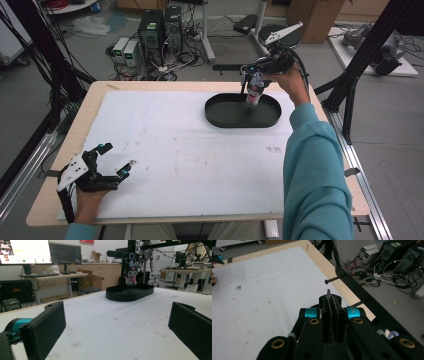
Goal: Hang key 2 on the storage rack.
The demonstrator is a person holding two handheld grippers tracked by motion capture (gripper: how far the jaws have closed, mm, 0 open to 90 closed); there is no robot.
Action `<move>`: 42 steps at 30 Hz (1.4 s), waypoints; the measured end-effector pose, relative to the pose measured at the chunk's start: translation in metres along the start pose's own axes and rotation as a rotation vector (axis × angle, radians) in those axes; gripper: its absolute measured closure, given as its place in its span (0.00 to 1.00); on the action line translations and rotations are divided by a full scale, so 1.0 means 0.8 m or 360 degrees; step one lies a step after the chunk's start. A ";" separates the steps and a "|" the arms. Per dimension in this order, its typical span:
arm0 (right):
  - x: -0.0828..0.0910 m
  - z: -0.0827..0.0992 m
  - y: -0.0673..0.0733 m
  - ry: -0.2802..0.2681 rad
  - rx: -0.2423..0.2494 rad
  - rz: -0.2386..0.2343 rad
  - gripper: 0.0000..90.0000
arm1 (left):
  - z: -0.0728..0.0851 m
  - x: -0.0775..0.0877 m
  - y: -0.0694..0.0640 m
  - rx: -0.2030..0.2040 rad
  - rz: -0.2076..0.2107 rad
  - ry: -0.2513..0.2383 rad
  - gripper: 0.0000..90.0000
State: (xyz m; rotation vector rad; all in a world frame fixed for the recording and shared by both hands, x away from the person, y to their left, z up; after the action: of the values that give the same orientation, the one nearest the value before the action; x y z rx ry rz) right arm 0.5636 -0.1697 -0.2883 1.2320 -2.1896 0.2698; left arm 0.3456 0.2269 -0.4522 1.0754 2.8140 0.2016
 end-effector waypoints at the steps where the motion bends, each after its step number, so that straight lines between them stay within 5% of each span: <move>1: -0.002 -0.002 0.000 0.0000 0.0006 -0.0008 0.98 | 0.000 0.000 0.000 0.0001 0.0000 0.0001 0.02; 16: -0.031 0.004 -0.011 0.0122 0.0010 0.0006 0.98 | 0.000 0.000 0.000 0.0000 0.0000 0.0004 0.02; 42: -0.050 0.018 -0.030 0.0231 -0.0006 0.0085 0.98 | 0.000 0.000 0.001 0.0011 0.0000 0.0003 0.02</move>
State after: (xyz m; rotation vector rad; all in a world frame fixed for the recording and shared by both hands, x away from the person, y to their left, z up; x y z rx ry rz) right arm 0.5929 -0.1610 -0.3263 1.1168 -2.0989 0.3653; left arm 0.3458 0.2274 -0.4522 1.0768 2.8185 0.1927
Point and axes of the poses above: each handheld gripper's, and its own axes: x roughly backward along the jaws, z roughly out of its underside, y roughly to its left, the point moved 10 cm from there along -x, roughly forward along the jaws, and after that the axes turned 9 degrees about -x, right-handed, at the moved point
